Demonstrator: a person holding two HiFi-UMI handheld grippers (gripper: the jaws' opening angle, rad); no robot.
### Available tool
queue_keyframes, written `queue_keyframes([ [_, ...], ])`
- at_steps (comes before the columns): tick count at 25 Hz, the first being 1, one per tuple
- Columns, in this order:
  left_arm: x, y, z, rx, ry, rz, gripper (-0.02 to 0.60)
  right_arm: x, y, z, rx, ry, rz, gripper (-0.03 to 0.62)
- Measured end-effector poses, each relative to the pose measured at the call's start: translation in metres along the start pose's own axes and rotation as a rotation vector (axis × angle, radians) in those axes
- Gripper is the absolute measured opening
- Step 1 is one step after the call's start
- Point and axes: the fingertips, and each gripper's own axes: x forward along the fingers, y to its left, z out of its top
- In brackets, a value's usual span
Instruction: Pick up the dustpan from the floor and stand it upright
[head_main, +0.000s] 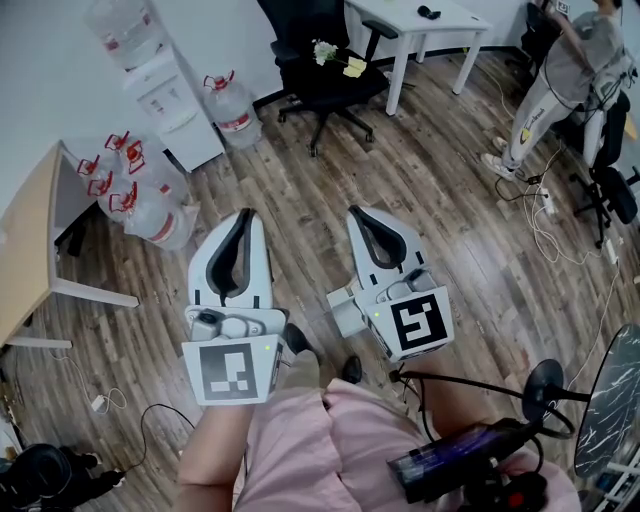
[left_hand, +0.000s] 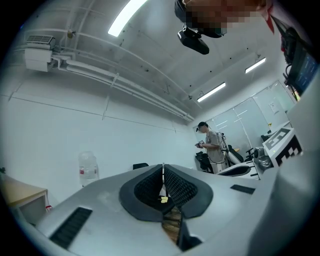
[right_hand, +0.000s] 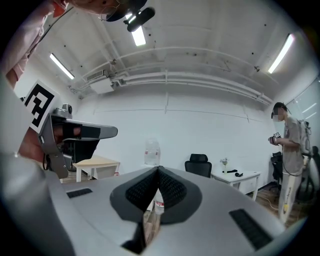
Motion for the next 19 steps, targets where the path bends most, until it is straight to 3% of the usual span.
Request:
queue_keyframes([
  [7, -0.0015, -0.0012, -0.0058, -0.047, 0.038, 0.001, 0.015, 0.0016, 0.0051, 0.0004, 0.006, 0.000, 0.011, 0.000],
  [19, 0.0000, -0.0054, -0.0062, -0.031, 0.032, -0.006, 0.015, 0.0002, 0.0044, 0.0040, 0.001, -0.031, 0.013, 0.000],
])
